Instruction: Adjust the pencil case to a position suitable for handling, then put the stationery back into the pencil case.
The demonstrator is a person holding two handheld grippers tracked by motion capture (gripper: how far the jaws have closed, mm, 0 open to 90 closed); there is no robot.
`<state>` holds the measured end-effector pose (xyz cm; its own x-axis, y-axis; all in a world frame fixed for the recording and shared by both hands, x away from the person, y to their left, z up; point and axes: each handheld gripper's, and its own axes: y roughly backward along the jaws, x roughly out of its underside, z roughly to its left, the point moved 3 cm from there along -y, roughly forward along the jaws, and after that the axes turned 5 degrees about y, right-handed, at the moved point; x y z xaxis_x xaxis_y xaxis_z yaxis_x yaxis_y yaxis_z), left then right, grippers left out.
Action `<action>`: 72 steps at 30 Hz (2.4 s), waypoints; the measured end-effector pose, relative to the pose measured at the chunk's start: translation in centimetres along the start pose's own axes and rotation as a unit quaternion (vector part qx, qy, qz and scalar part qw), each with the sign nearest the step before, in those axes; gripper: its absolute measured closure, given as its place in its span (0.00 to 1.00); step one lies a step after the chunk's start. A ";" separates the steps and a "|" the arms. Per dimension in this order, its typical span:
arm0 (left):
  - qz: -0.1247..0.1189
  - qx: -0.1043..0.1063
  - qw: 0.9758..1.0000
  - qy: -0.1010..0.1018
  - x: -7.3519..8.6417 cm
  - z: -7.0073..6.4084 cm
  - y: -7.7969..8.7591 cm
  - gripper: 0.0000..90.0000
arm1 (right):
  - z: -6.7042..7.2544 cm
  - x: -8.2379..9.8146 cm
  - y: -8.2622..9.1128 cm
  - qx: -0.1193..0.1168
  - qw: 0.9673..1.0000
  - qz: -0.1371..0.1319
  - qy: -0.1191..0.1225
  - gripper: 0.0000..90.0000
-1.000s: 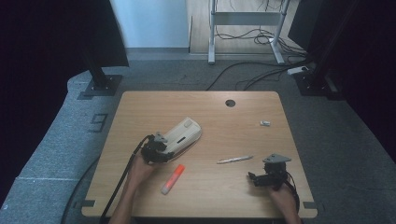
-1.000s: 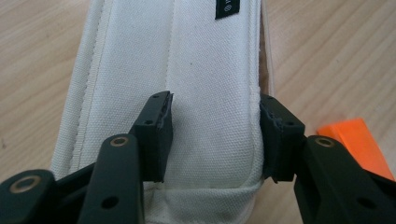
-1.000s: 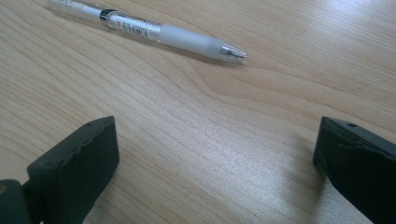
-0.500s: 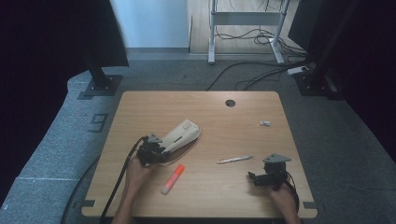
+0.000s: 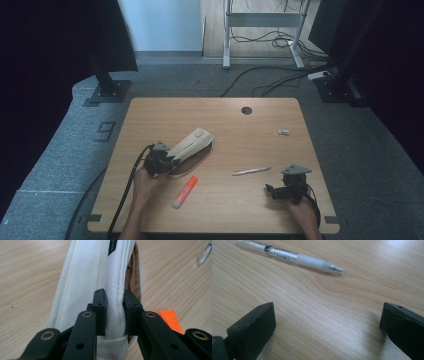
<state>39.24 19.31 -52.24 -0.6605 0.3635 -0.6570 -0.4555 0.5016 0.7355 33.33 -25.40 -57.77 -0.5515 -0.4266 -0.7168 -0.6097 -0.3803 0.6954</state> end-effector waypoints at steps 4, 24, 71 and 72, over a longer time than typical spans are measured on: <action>-0.014 0.008 1.000 0.003 0.0 0.1 0.4 0.84 | 0.0 0.0 0.0 0.000 1.000 0.000 0.000 0.00; -0.043 0.046 0.998 0.026 -0.2 0.7 1.5 0.84 | -0.2 -0.1 0.2 -0.005 1.000 0.006 0.002 0.04; -0.039 0.064 0.997 0.027 -0.2 0.9 1.8 0.84 | -5.5 -5.7 -0.7 -0.019 1.000 -0.008 0.000 0.00; -0.039 0.064 0.997 0.027 -0.2 0.9 1.8 0.84 | -5.5 -5.7 -0.7 -0.019 1.000 -0.008 0.000 0.00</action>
<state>39.10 20.91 -50.94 -0.6579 0.2788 -0.6996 -0.4297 0.6240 0.6527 40.03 -27.18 -53.91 -0.5426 -0.4204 -0.7272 -0.5961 -0.4173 0.6860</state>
